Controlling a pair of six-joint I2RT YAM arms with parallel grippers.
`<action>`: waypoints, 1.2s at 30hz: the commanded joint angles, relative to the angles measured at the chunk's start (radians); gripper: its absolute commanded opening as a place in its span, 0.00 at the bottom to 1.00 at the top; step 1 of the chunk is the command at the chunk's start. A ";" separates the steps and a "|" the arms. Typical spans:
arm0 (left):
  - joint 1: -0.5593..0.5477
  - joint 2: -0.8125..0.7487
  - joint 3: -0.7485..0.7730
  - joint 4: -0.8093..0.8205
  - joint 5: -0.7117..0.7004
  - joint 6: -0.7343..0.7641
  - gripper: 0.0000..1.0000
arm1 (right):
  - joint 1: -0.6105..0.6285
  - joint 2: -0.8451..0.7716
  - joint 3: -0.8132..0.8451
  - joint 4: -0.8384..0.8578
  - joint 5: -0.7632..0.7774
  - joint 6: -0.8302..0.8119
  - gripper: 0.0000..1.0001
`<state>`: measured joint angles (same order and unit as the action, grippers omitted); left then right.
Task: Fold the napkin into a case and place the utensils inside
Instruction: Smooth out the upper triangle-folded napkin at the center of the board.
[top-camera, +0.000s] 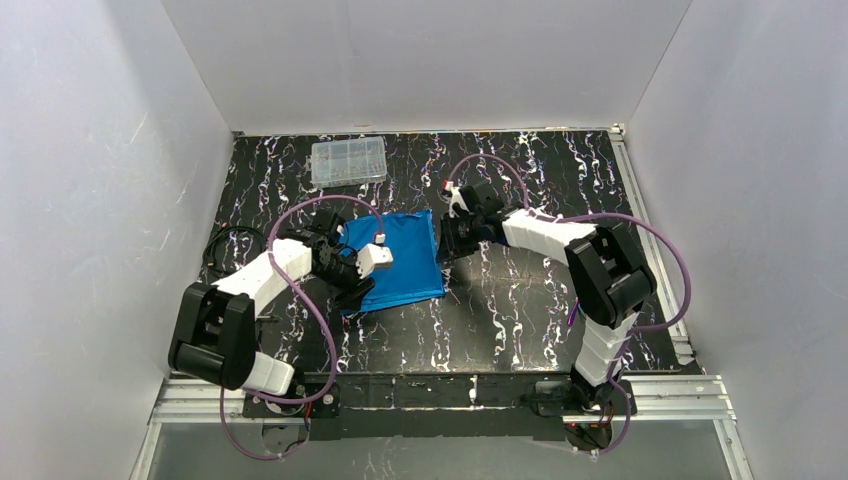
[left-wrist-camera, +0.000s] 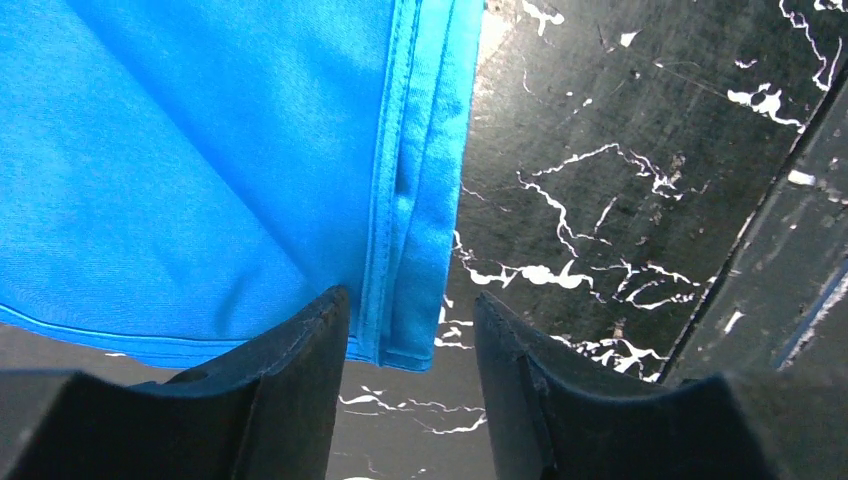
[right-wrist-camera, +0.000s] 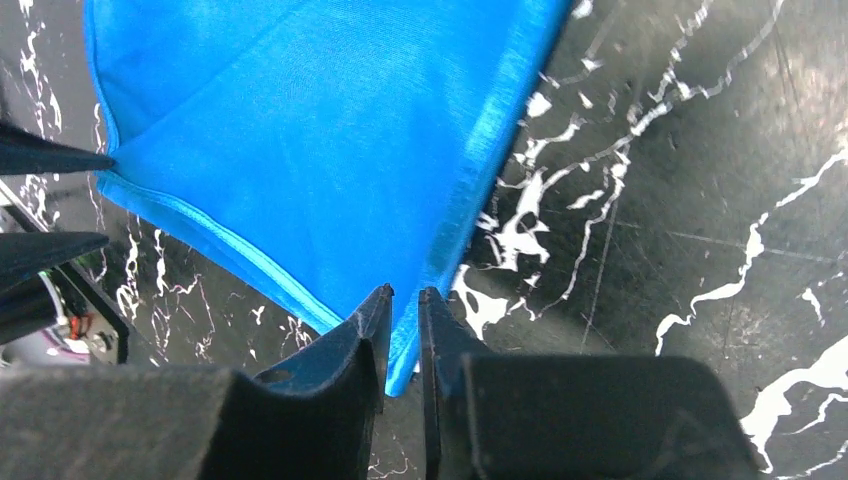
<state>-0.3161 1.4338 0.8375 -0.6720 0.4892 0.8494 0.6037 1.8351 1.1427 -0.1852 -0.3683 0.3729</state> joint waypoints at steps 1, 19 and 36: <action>-0.001 -0.047 -0.010 0.027 0.007 0.024 0.51 | 0.055 -0.062 0.108 -0.134 0.080 -0.130 0.27; -0.031 -0.074 -0.098 0.102 -0.030 0.104 0.49 | 0.136 0.004 0.018 -0.031 0.070 -0.063 0.27; -0.053 -0.075 -0.196 0.201 -0.187 0.220 0.45 | 0.136 -0.032 -0.028 -0.091 0.109 -0.098 0.23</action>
<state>-0.3641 1.3689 0.6804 -0.4889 0.3576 1.0260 0.7364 1.8408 1.1290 -0.2604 -0.2768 0.2882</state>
